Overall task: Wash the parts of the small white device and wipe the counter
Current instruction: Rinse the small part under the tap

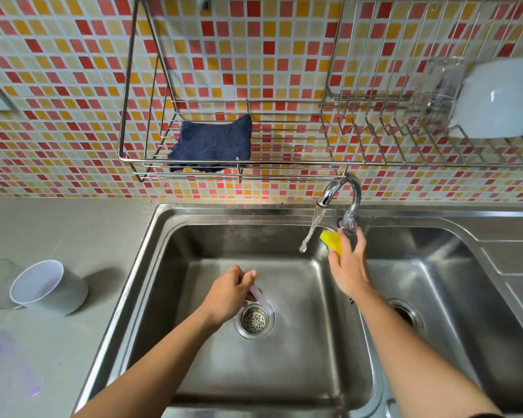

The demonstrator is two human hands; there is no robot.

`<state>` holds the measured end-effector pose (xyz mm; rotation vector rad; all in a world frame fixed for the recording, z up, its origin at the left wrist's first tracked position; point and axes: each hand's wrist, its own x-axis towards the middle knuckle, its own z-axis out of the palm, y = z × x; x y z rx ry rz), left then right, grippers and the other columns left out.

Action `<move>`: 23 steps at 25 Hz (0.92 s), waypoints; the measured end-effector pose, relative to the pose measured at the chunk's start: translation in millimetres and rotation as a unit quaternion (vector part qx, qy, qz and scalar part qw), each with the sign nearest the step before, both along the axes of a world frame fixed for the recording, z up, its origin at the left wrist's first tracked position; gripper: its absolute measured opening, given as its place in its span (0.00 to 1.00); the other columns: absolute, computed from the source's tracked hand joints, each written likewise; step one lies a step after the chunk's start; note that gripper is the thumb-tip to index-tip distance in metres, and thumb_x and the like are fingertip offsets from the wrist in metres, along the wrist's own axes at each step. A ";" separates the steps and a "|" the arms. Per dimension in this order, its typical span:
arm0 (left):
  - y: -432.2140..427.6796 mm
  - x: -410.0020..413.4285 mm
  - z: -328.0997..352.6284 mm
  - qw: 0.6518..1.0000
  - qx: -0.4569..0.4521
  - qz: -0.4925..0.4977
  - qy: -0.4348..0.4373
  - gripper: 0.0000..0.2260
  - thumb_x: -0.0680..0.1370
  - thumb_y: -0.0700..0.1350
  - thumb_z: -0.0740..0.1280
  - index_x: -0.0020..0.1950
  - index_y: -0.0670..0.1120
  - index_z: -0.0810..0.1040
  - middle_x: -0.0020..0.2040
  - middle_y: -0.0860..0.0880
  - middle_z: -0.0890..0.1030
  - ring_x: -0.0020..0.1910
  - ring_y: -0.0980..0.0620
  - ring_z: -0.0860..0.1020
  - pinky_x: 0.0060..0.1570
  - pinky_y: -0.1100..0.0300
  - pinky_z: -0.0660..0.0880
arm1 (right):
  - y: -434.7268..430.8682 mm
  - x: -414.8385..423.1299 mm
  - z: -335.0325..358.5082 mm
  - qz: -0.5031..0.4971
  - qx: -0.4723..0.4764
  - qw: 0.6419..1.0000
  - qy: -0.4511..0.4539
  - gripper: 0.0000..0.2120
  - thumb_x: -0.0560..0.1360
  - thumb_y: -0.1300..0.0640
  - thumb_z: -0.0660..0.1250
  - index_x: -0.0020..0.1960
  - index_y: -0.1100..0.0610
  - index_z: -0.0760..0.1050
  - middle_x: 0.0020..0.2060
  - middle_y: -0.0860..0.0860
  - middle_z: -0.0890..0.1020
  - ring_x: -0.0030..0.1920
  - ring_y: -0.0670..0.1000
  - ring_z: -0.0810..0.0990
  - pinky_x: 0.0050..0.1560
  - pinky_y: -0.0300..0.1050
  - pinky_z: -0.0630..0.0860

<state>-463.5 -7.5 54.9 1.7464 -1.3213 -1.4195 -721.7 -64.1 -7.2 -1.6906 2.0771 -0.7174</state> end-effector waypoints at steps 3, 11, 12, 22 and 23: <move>-4.6 -12.6 -8.1 0.995 0.048 0.058 0.071 0.13 0.82 0.50 0.56 0.44 0.42 0.65 0.36 0.44 0.79 0.33 0.47 0.79 0.37 0.56 0.78 | 29.4 7.7 -3.9 -0.033 -0.044 0.997 -0.049 0.23 0.78 0.60 0.59 0.72 0.60 0.61 0.74 0.61 0.51 0.68 0.64 0.65 0.66 0.52 0.63; -44.4 -65.0 -0.5 0.965 0.207 0.026 0.157 0.10 0.79 0.44 0.54 0.37 0.47 0.64 0.30 0.50 0.60 0.24 0.55 0.60 0.23 0.68 0.57 | 47.1 7.4 15.0 -0.038 -0.098 0.991 -0.087 0.23 0.77 0.55 0.55 0.71 0.62 0.63 0.67 0.63 0.62 0.62 0.62 0.69 0.62 0.43 0.62; -52.0 -69.8 2.6 0.969 0.178 0.010 0.172 0.11 0.78 0.40 0.56 0.35 0.47 0.65 0.30 0.50 0.61 0.24 0.55 0.60 0.23 0.67 0.58 | 43.0 7.4 19.9 -0.037 -0.114 0.988 -0.093 0.26 0.76 0.52 0.54 0.71 0.63 0.63 0.65 0.64 0.64 0.61 0.61 0.70 0.62 0.43 0.63; -75.3 -86.6 8.6 0.956 0.057 0.054 0.282 0.04 0.77 0.30 0.60 0.48 0.33 0.74 0.40 0.40 0.75 0.35 0.53 0.77 0.37 0.68 0.77 | 24.6 34.6 34.2 0.052 -0.161 0.984 0.052 0.27 0.75 0.49 0.52 0.71 0.62 0.62 0.63 0.61 0.67 0.57 0.58 0.70 0.56 0.48 0.68; -75.4 -86.9 6.5 0.954 0.060 0.048 0.291 0.06 0.76 0.30 0.60 0.51 0.32 0.74 0.43 0.38 0.75 0.35 0.53 0.78 0.38 0.68 0.77 | 23.9 36.5 31.9 0.059 -0.149 0.984 0.078 0.27 0.75 0.49 0.52 0.70 0.61 0.62 0.62 0.60 0.68 0.56 0.60 0.72 0.54 0.51 0.71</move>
